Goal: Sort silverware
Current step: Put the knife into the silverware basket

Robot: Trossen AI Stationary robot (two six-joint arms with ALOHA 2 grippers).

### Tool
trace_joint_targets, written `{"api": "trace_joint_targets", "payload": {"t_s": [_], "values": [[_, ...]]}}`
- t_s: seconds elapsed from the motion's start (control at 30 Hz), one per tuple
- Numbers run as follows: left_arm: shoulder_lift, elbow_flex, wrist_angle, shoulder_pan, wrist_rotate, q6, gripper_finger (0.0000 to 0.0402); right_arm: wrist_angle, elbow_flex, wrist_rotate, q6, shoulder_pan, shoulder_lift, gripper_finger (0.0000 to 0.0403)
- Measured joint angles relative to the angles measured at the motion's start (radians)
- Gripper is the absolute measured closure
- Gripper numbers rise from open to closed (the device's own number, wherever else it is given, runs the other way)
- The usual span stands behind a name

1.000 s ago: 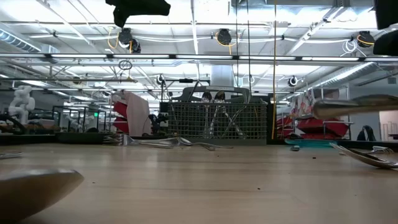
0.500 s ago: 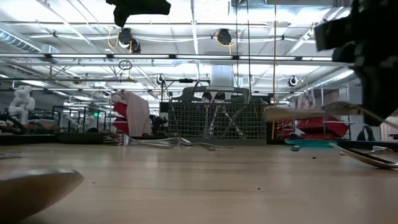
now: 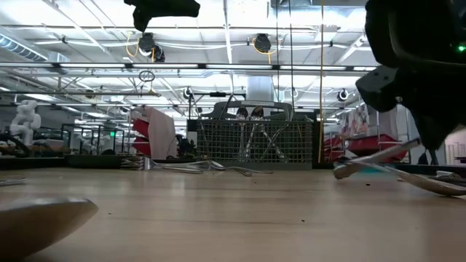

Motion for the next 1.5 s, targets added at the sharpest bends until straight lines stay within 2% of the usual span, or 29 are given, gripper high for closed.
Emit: {"api": "trace_joint_targets", "payload": {"t_s": [0.2,0.5,0.77,1.0,1.13,1.2,1.3,1.5], "values": [[0.0,0.0,0.0,0.0,0.0,0.002,0.035,-0.127,0.077,0.108,-0.023,-0.054,0.0,0.0403],[0.0,0.0,-0.001,0.0,0.0,0.002,0.035,-0.135,0.152,0.261,-0.093,-0.149,-0.001,0.0403],[-0.005,0.0,0.023,0.0,0.0,-0.02,0.035,-0.133,0.298,0.442,-0.319,-0.308,-0.001,0.0403],[-0.061,0.0,0.051,0.0,0.001,-0.015,0.035,-0.132,0.433,0.636,-0.698,-0.475,-0.001,0.0403],[-0.112,0.0,0.052,0.0,-0.001,0.018,0.035,-0.026,0.523,0.759,-0.949,-0.57,-0.001,0.0403],[-0.135,0.0,0.052,0.0,-0.015,0.036,0.035,0.072,0.556,0.823,-1.141,-0.611,-0.001,0.0403],[-0.167,0.0,0.052,0.0,-0.053,0.038,0.035,0.317,0.576,0.893,-1.497,-0.667,-0.002,0.0403],[-0.203,0.0,0.05,0.0,-0.079,0.108,0.035,0.819,0.576,0.889,-2.164,-0.747,0.011,0.0403]]}}
